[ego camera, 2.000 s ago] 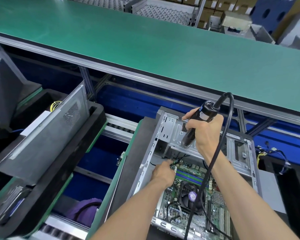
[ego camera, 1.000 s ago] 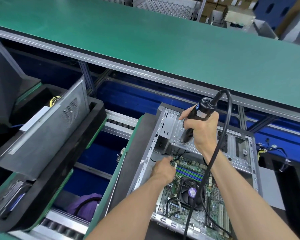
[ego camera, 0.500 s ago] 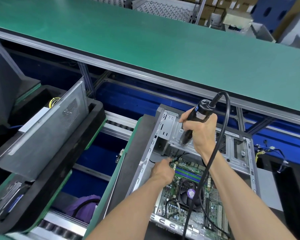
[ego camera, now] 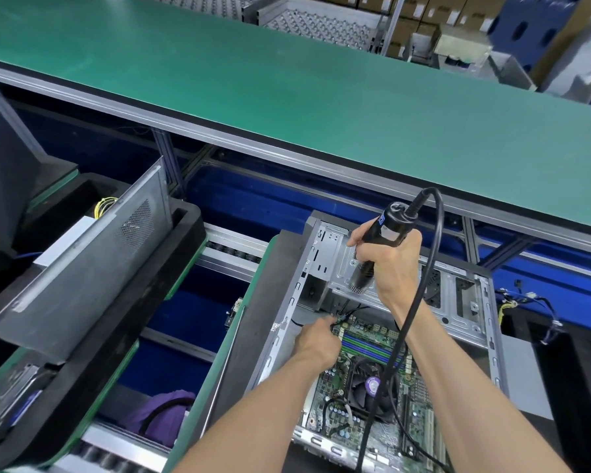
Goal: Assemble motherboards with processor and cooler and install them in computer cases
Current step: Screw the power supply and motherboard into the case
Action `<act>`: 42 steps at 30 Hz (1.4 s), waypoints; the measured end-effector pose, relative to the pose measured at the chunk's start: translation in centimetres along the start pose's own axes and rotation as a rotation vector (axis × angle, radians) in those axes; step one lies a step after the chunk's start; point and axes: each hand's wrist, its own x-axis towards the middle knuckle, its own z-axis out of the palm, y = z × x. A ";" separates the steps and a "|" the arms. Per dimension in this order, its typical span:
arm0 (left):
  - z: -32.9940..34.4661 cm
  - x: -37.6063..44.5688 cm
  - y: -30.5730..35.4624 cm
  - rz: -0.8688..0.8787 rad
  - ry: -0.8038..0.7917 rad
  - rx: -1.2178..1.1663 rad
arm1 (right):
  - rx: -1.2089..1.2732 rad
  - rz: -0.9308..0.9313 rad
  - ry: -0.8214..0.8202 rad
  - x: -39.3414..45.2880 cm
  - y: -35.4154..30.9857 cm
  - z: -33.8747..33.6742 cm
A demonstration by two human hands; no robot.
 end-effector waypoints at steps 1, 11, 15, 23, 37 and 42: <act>0.0 0.0 0.0 0.000 0.001 0.000 | -0.004 -0.001 -0.002 0.0 0.1 0.0; -1.7 -1.7 1.0 -0.004 0.061 -0.157 | 0.063 0.191 0.023 -1.5 0.8 0.1; -2.8 -3.0 0.6 -0.048 0.026 -0.514 | 0.056 0.152 0.044 -1.2 -0.4 0.0; -2.6 -4.9 0.8 -0.098 -0.041 -0.871 | 0.155 -0.104 0.109 -0.9 -8.1 -2.9; -1.5 -7.1 2.0 -0.111 -0.257 -1.588 | 0.273 -0.113 0.184 -6.6 -12.4 -4.4; -2.5 -6.5 1.2 -0.119 -0.298 -1.824 | 0.381 -0.122 0.199 -7.3 -13.6 -4.4</act>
